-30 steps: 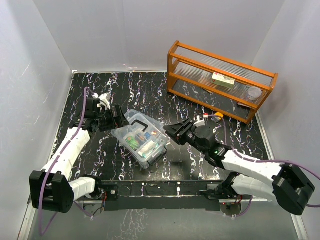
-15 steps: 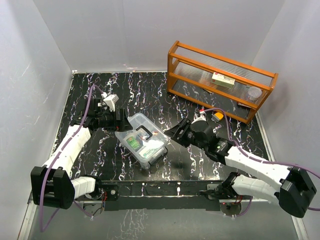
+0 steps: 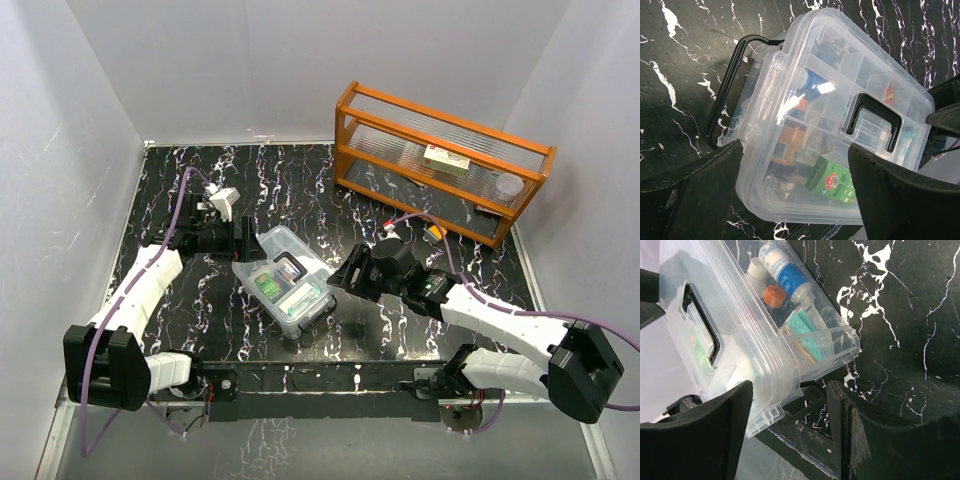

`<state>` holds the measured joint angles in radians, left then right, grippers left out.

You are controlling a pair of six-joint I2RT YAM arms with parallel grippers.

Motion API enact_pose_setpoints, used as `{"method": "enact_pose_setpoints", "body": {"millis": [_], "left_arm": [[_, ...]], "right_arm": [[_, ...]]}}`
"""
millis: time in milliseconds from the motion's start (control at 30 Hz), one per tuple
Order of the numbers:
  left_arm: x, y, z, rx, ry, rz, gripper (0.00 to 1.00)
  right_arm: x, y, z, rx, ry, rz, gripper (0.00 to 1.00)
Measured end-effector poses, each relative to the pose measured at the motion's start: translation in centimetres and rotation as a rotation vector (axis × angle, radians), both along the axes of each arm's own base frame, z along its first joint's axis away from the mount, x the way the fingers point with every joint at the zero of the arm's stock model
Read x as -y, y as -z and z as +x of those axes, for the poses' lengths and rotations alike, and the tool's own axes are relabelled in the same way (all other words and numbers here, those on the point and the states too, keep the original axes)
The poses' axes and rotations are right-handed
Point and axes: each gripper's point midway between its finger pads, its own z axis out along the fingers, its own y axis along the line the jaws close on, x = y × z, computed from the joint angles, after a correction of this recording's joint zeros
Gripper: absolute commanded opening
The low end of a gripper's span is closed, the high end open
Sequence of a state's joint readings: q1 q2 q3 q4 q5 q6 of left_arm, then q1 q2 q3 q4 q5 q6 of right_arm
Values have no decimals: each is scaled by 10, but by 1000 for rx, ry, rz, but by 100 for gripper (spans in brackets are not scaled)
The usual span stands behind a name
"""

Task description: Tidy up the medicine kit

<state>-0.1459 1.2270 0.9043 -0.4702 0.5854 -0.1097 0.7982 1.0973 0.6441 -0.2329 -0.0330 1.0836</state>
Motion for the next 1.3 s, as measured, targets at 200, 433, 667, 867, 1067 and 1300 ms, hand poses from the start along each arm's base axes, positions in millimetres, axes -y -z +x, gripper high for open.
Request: {"method": "enact_pose_setpoints", "body": {"millis": [200,433,667,867,1067,1300], "left_arm": [[-1,0,-1,-20,-57,-17,66],[2,12,-13,-129,-142,-62,51],[-1,12,-11,-158,-218,-84,48],[1,13,-13,-179,-285,-132,47],[3,16,-10,-186,-382,-230,47],[3,18,-2,-184,-436,-267,64]], "right_arm": [[0,0,-6,2,-51,-20,61],[-7,-4,-9,-1,-75,25,47],[-3,-1,-6,2,-42,85,38],[7,-1,11,22,-96,102,35],[5,-5,44,71,-228,39,33],[4,-9,71,102,-266,-14,57]]}}
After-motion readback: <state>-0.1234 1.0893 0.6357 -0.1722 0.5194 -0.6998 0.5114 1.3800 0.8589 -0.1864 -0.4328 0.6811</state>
